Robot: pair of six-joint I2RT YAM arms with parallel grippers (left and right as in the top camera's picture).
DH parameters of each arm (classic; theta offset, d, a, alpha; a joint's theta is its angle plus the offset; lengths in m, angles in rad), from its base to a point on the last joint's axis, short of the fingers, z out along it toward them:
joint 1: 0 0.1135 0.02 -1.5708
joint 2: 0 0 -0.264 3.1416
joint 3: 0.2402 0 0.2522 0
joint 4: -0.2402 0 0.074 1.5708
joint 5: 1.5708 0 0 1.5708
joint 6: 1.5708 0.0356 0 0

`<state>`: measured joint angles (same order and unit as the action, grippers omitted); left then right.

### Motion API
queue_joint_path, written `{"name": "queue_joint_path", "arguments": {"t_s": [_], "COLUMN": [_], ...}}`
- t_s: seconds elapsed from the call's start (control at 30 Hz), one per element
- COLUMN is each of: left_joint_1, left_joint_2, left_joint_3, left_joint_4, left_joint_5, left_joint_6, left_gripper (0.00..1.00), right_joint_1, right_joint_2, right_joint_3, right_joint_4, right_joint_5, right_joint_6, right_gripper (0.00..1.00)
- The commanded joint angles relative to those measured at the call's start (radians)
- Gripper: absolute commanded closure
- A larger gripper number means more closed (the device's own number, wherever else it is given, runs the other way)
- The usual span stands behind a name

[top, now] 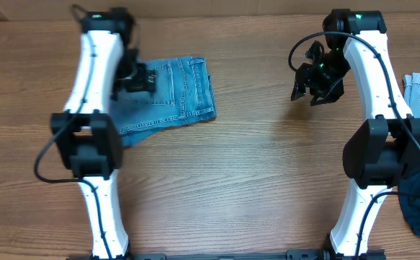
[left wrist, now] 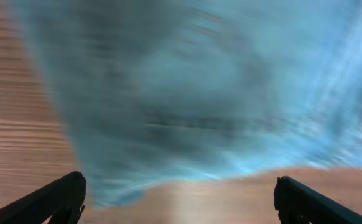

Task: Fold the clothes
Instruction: 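Press the folded jeans flat with the left gripper, then drag the folded jeans bundle left to the table edge with the left gripper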

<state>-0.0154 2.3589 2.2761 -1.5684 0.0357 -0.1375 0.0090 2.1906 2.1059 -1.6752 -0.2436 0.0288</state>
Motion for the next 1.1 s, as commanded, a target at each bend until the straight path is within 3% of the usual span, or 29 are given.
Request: {"name": "queue_joint_path", "arguments": {"t_s": [0.0,0.07,0.2,0.27,0.43,0.47,0.57,0.6,0.73,0.87,0.9,1.07], "left_joint_1": [0.154,0.209,0.232,0.230,0.229,0.229,0.234,0.241,0.332,0.514,0.581,0.842], "left_joint_2": [-0.008,-0.008,-0.008,-0.008,-0.008,-0.008,-0.009,-0.010,-0.052,-0.163,-0.185,-0.235], "left_joint_3": [-0.026,-0.085,-0.285,-0.403,-0.521,-0.531,-0.533,-0.531,-0.485,-0.474,-0.474,-0.474], "left_joint_4": [0.054,0.129,0.290,0.407,0.531,0.529,0.505,0.492,0.466,0.515,0.514,0.459], "left_joint_5": [0.087,0.205,0.271,0.438,0.587,0.594,0.594,0.594,0.649,0.520,0.515,0.515], "left_joint_6": [-0.029,0.058,0.150,0.274,0.296,0.299,0.299,0.298,0.252,-0.083,-0.114,-0.125], "left_gripper": [0.00,0.00,0.00,0.00,0.04,0.12,0.89,0.96,0.96,0.96,0.96,0.96], "right_joint_1": [0.004,0.004,0.004,0.004,0.004,0.004,0.004,0.004,0.004,0.004,0.004,0.004], "right_joint_2": [-0.057,-0.057,-0.057,-0.057,-0.057,-0.057,-0.057,-0.057,-0.057,-0.057,-0.057,-0.057], "right_joint_3": [0.027,0.027,0.027,0.027,0.027,0.027,0.027,0.027,0.027,0.027,0.027,0.027], "right_joint_4": [0.001,0.001,-0.008,-0.016,-0.016,-0.018,-0.018,-0.017,-0.018,-0.018,-0.018,-0.013], "right_joint_5": [0.007,0.006,0.006,0.006,0.006,0.006,0.006,0.006,0.006,0.002,0.002,0.003], "right_joint_6": [-0.003,-0.003,-0.003,-0.003,-0.003,-0.003,-0.003,-0.003,-0.003,0.001,0.001,0.001], "right_gripper": [0.42,0.42,0.42,0.42,0.42,0.42,0.42,0.42,0.42,0.43,0.42,0.43]}}
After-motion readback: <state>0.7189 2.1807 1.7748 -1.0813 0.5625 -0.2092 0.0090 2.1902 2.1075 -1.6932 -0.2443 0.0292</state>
